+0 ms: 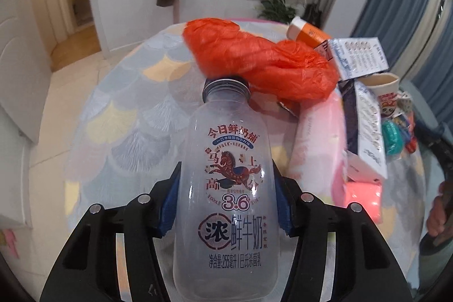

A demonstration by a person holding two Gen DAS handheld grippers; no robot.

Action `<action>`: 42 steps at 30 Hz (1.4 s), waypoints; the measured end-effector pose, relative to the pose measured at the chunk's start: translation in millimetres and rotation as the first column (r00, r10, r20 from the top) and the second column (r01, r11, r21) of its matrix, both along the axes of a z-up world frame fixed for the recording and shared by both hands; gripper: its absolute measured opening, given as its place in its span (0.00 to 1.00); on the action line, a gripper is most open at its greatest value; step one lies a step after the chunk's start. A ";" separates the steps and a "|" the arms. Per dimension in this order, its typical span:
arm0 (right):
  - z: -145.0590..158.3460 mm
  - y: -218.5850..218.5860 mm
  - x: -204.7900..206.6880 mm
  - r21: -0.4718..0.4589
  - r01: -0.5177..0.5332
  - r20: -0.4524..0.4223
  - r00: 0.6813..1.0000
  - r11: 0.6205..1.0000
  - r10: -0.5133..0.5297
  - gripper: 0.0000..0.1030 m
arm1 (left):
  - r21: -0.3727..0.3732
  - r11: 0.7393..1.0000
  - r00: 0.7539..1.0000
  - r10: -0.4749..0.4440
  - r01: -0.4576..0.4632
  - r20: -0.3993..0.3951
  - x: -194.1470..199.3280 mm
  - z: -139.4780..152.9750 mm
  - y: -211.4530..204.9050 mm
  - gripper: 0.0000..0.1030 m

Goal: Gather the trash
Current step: 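Grasp the clear milk bottle with left gripper while right gripper grasps teal packet, then carry both items over the blue basket and open both grippers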

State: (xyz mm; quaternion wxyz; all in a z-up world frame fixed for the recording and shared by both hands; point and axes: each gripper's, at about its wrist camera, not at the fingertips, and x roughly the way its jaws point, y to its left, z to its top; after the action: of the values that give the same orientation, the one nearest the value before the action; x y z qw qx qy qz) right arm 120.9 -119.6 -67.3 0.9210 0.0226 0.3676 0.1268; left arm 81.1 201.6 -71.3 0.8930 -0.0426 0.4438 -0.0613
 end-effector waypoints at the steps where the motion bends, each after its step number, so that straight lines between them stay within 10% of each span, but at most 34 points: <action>1: -4.7 3.6 4.4 0.007 -0.008 -0.027 1.000 1.000 0.008 0.57 | -0.003 1.000 1.000 0.012 -0.012 0.015 -6.7 1.2 0.9 0.52; 13: -28.4 26.1 30.3 0.011 -0.022 -0.175 0.984 1.000 0.024 0.56 | -0.106 0.991 0.984 0.091 -0.075 0.153 -45.4 36.6 -0.5 0.52; 17: -27.3 31.8 28.1 0.000 -0.046 -0.174 0.984 0.999 0.045 0.38 | -0.113 0.992 0.978 0.073 -0.051 0.193 -52.5 48.6 -13.5 0.52; 29: 28.4 3.9 -11.1 0.035 -0.071 -0.010 0.997 0.997 0.071 0.36 | -0.123 0.986 0.955 -0.072 0.112 0.288 -54.4 79.9 -89.9 0.52; 42: 76.2 -124.3 -0.7 0.075 0.170 0.121 0.976 0.983 -0.178 0.36 | -0.141 0.947 0.924 -0.238 0.290 0.300 10.3 94.3 -224.4 0.52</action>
State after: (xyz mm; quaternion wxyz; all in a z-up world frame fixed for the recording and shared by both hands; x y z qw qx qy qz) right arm 120.2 -243.9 8.9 0.9490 0.0760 0.3003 0.0585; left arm 91.4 -22.8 22.9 0.9223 -0.0549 0.3078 -0.2272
